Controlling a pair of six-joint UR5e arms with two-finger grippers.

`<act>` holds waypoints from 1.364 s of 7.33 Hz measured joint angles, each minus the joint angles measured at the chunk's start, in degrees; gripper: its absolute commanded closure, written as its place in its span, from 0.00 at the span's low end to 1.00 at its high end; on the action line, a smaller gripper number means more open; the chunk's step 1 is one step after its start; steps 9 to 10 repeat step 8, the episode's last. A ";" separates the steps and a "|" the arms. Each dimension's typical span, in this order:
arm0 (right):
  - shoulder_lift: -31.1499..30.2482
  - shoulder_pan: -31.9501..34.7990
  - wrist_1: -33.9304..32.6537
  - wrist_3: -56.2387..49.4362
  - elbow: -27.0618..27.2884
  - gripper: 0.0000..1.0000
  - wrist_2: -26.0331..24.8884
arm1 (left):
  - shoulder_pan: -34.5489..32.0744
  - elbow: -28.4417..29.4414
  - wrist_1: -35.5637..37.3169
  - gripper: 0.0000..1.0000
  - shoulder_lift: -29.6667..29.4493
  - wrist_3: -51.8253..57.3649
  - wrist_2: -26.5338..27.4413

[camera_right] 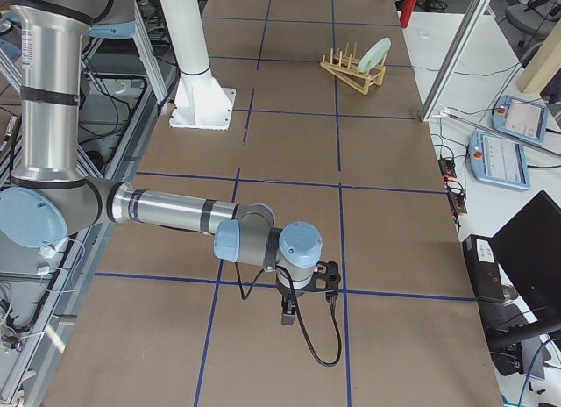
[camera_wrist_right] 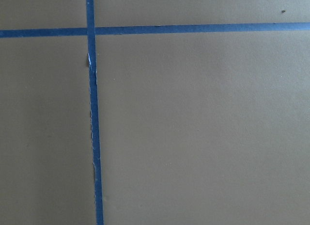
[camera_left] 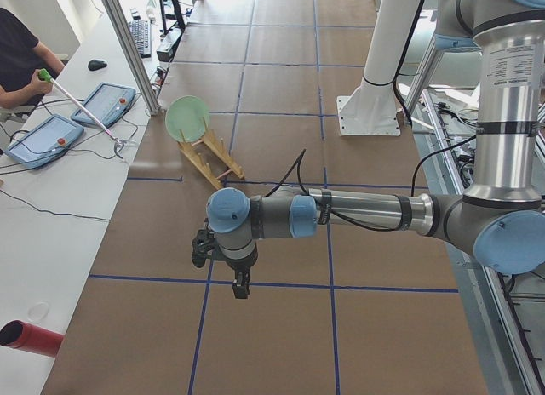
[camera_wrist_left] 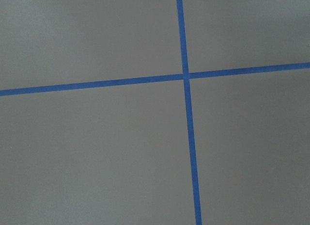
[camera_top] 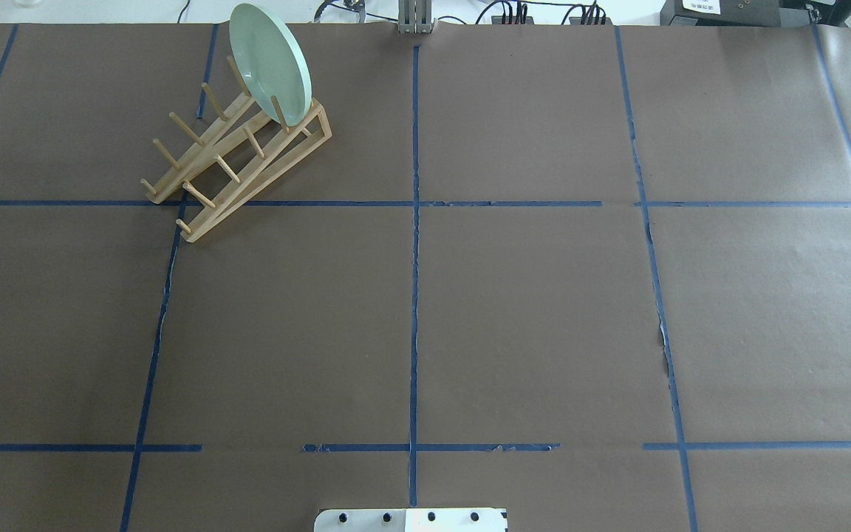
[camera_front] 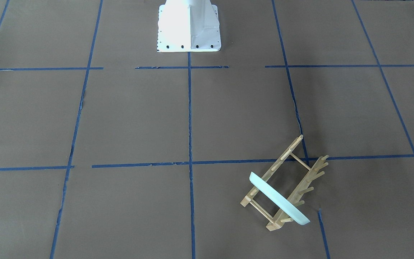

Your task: Place plate on rack

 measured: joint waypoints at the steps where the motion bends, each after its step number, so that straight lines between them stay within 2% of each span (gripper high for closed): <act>1: 0.00 0.00 0.00 0.00 0.01 0.00 0.00 | -0.54 -0.28 0.05 0.00 -0.11 0.11 0.03; 10: -0.03 0.00 0.00 0.00 -0.02 0.00 0.00 | -2.20 0.01 -0.23 0.00 -0.98 1.56 -0.39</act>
